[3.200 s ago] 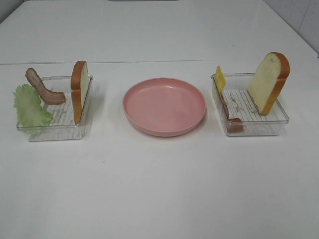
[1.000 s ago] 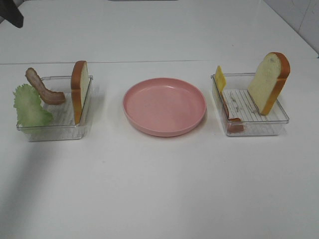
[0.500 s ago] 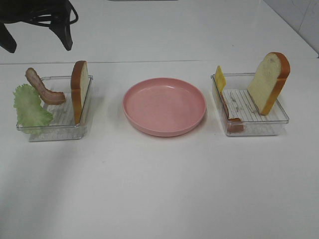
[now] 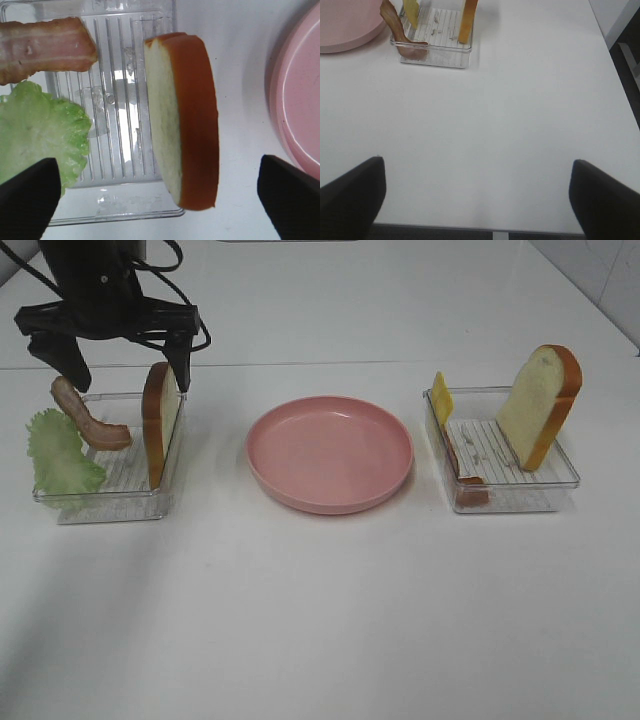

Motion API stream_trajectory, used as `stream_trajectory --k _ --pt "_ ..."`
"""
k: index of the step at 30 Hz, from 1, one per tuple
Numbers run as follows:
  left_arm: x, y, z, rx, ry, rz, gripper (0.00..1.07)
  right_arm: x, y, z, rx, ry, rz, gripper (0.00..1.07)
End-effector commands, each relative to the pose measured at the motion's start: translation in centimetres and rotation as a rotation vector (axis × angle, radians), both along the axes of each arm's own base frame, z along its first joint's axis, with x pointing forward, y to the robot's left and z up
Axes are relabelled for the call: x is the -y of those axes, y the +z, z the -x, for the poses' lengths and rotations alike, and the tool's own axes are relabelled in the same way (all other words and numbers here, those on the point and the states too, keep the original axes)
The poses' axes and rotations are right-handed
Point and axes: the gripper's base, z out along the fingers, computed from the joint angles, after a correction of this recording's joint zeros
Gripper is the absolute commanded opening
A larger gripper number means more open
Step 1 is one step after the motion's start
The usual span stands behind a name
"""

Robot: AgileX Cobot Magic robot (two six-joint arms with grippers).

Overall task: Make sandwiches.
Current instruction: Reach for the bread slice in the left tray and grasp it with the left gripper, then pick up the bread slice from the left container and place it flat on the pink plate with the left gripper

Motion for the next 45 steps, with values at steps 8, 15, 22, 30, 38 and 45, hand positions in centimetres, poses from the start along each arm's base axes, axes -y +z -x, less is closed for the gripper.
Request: stream_trajectory --k 8,15,22,30,38,45 --pt "0.5 -2.8 -0.9 -0.015 -0.024 -0.008 1.0 0.0 -0.1 0.4 0.037 0.0 0.01 0.96" --pt "0.4 -2.8 -1.3 0.018 -0.028 -0.024 0.83 0.0 -0.1 0.4 0.037 0.0 0.01 0.96" --pt "0.4 -2.8 -1.4 0.033 -0.028 -0.023 0.06 0.0 -0.1 0.4 0.037 0.0 0.01 0.96" --pt "0.1 -2.0 -1.1 0.002 -0.021 -0.052 0.0 0.0 -0.1 0.4 0.037 0.0 0.01 0.96" --pt "-0.1 3.2 -1.0 0.058 -0.006 -0.057 0.0 0.0 -0.1 0.4 0.037 0.0 0.01 0.96" --pt "0.4 9.0 -0.1 0.192 -0.007 0.064 0.0 0.0 -0.1 0.4 0.037 0.0 0.01 0.96"
